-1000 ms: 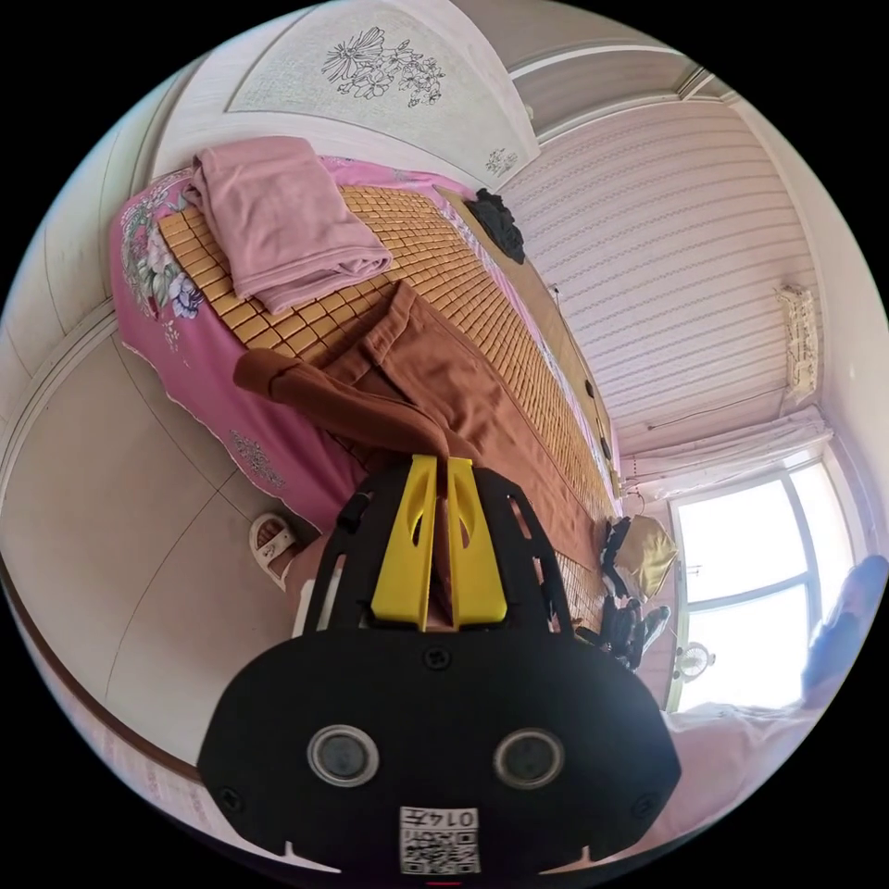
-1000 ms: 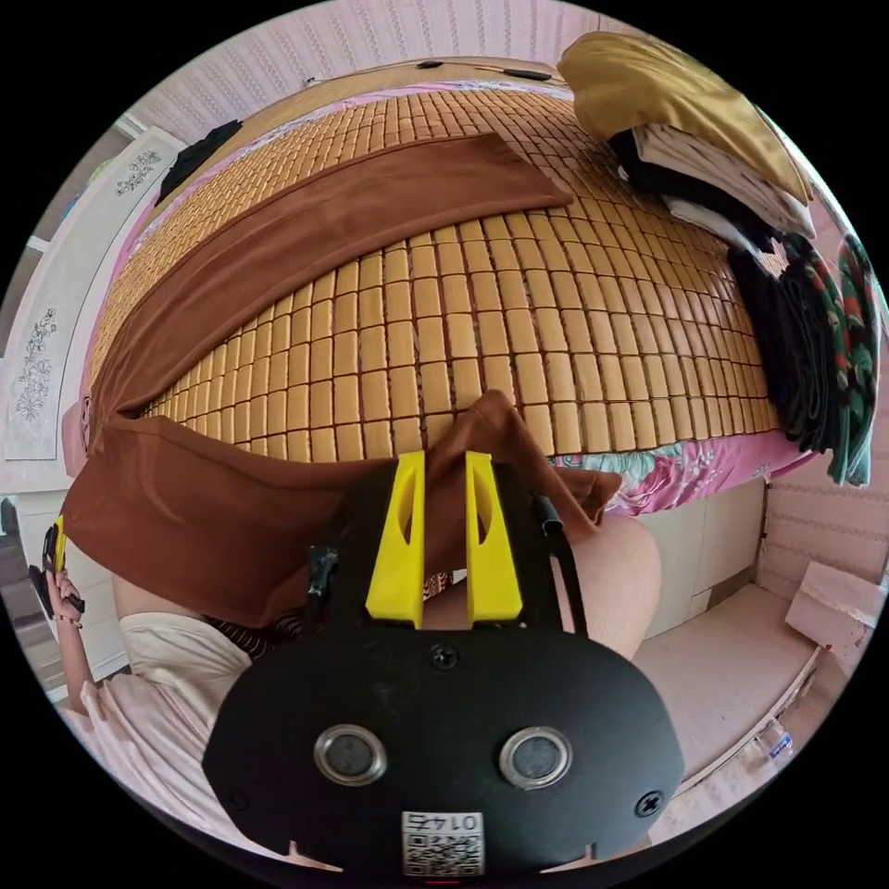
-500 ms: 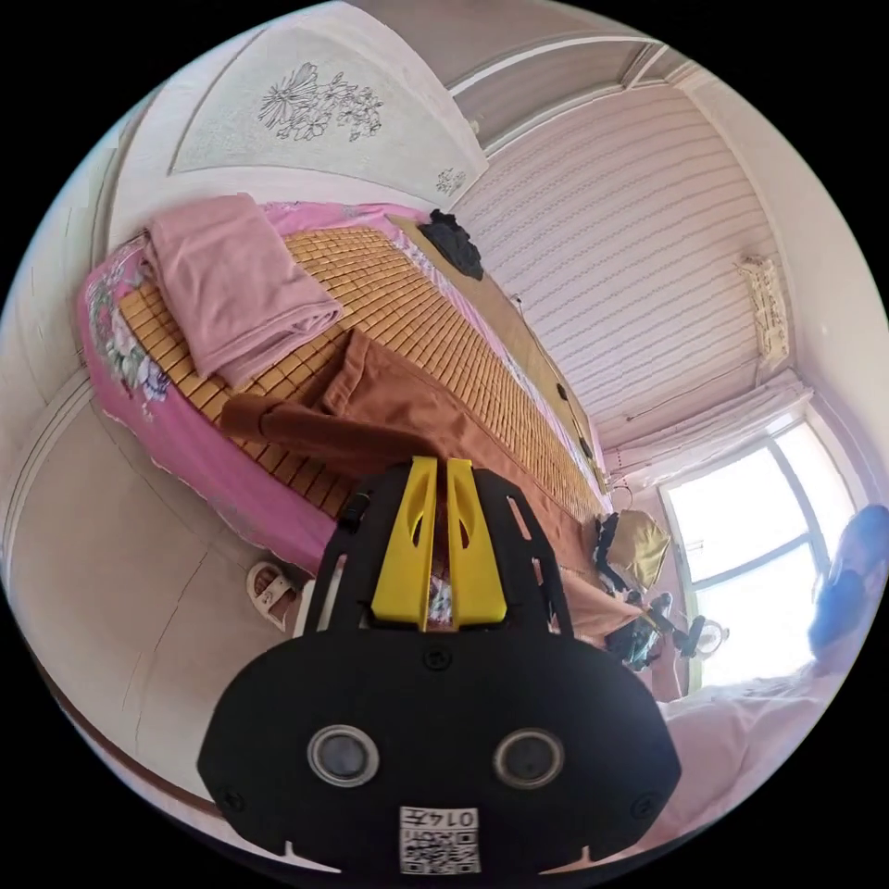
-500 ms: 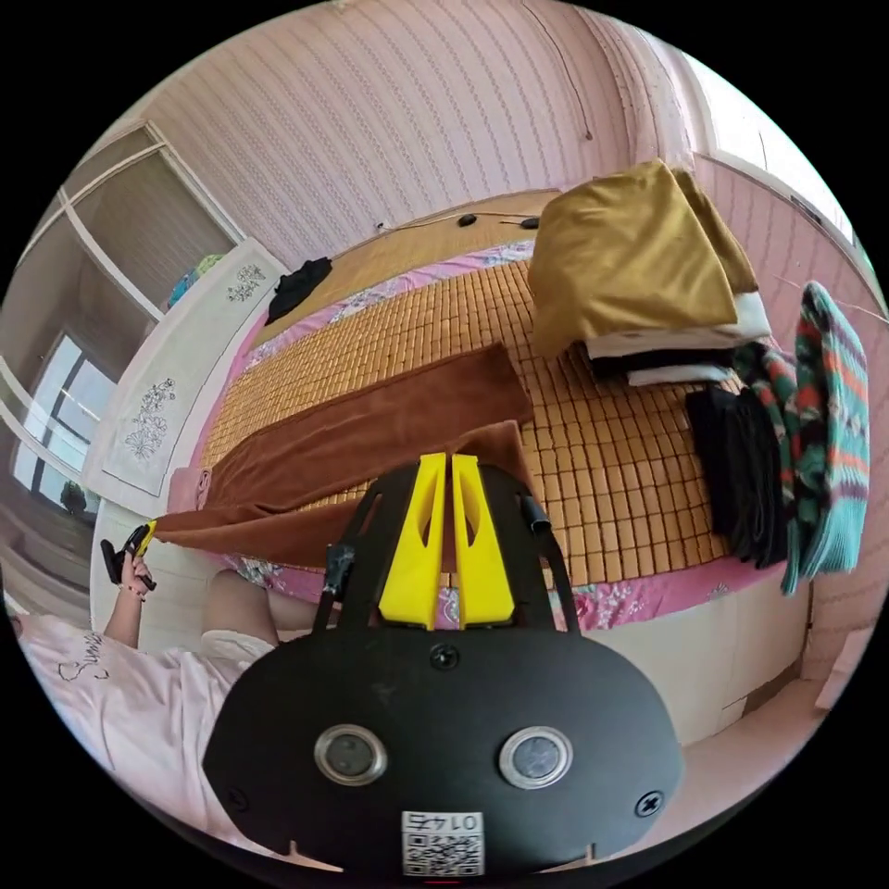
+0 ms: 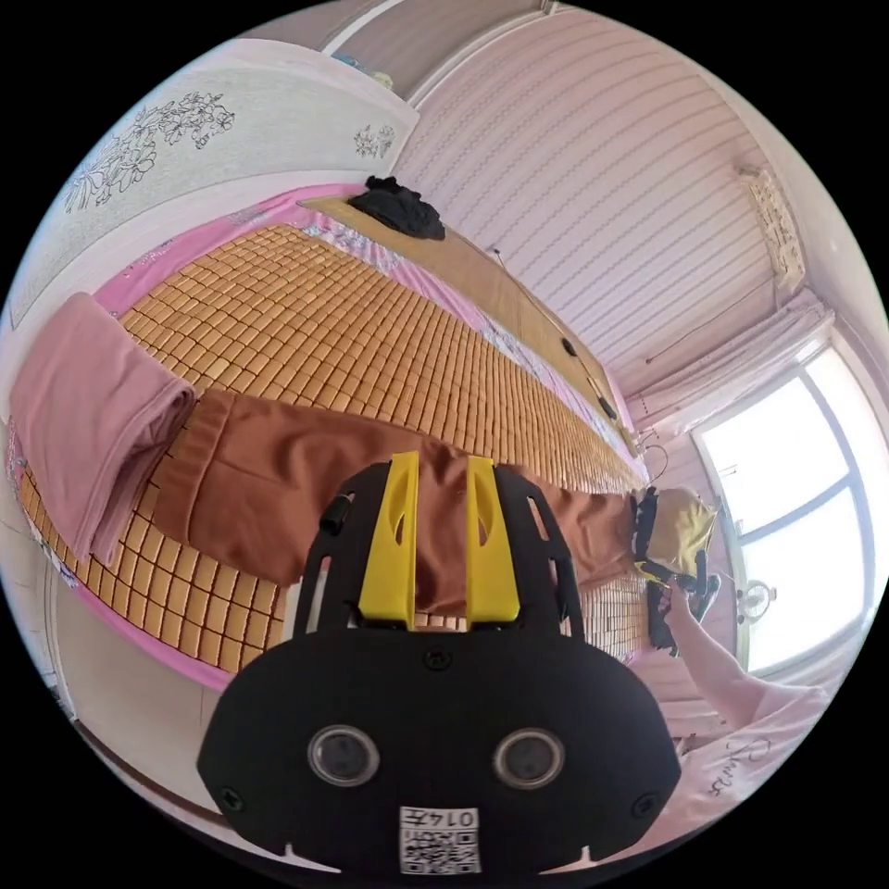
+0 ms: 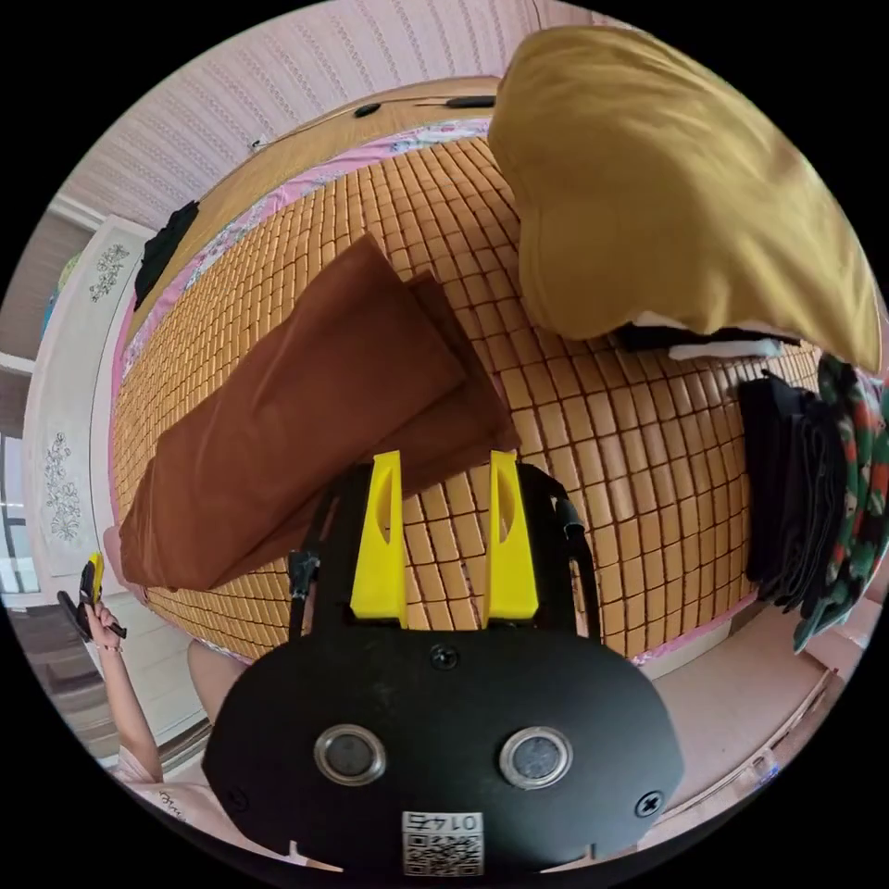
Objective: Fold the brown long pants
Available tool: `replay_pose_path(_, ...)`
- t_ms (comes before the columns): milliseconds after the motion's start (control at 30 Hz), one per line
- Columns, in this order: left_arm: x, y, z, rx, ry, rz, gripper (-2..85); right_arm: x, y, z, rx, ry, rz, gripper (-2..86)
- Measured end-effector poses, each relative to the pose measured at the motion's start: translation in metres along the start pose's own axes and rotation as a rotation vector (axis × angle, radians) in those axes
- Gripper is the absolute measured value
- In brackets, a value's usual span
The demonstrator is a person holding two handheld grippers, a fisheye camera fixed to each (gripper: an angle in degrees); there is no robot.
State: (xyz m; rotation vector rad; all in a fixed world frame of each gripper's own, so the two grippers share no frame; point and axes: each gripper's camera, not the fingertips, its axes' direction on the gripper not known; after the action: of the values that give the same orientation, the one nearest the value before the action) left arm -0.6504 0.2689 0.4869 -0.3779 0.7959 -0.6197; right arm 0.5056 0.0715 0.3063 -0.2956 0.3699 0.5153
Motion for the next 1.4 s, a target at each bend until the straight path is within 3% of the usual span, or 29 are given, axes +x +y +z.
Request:
replay_pose_path(100, 0.01, 0.026, 0.073, -0.218, -0.079, 0.061, 7.5, 0.025, 0.006, 0.02, 0.043, -0.078, 0.13, 10.9)
replay_pose_path(167, 0.017, 0.043, 0.129, -0.388, -0.24, 0.116, 6.9, 0.029, 0.006, 0.024, 0.078, -0.087, 0.149, 6.8)
replay_pose_path(267, 0.03, 0.054, 0.168, -0.456, -0.353, 0.218, 6.1, 0.033, 0.003, 0.027, 0.062, -0.084, 0.12, 3.8)
replay_pose_path(400, 0.039, 0.052, 0.193, -0.508, -0.372, 0.277, 2.4, 0.044, 0.012, 0.02, 0.108, -0.148, 0.066, 0.6)
replay_pose_path(667, 0.05, 0.073, 0.233, -0.636, -0.409, 0.36, -0.9, 0.092, 0.112, -0.007, 0.168, -0.18, -0.024, 0.8)
replay_pose_path(767, 0.055, 0.092, 0.24, -0.718, -0.365, 0.423, -0.8, 0.124, 0.158, -0.005, 0.131, -0.184, 0.044, 1.8)
replay_pose_path(900, 0.066, 0.112, 0.227, -0.674, -0.345, 0.506, 0.1, 0.151, 0.198, -0.016, 0.158, -0.032, 0.158, 5.5)
replay_pose_path(1033, 0.114, 0.142, 0.199, -0.523, -0.289, 0.639, 3.5, 0.141, 0.196, -0.023, 0.246, -0.149, 0.113, 10.5)
replay_pose_path(1167, 0.18, 0.187, 0.221, -0.474, -0.092, 0.739, 7.1, 0.13, 0.153, 0.013, 0.169, -0.184, 0.142, 13.2)
replay_pose_path(1267, 0.214, 0.213, 0.266, -0.511, -0.006, 0.772, 8.6, 0.121, 0.135, 0.02, 0.14, -0.182, 0.148, 10.2)
replay_pose_path(1333, 0.226, 0.223, 0.296, -0.562, 0.019, 0.778, 8.8, 0.115, 0.13, 0.014, 0.14, -0.17, 0.142, 2.9)
replay_pose_path(1400, 0.235, 0.229, 0.318, -0.619, 0.05, 0.784, 9.1, 0.108, 0.133, -0.01, 0.214, -0.259, 0.075, 2.0)
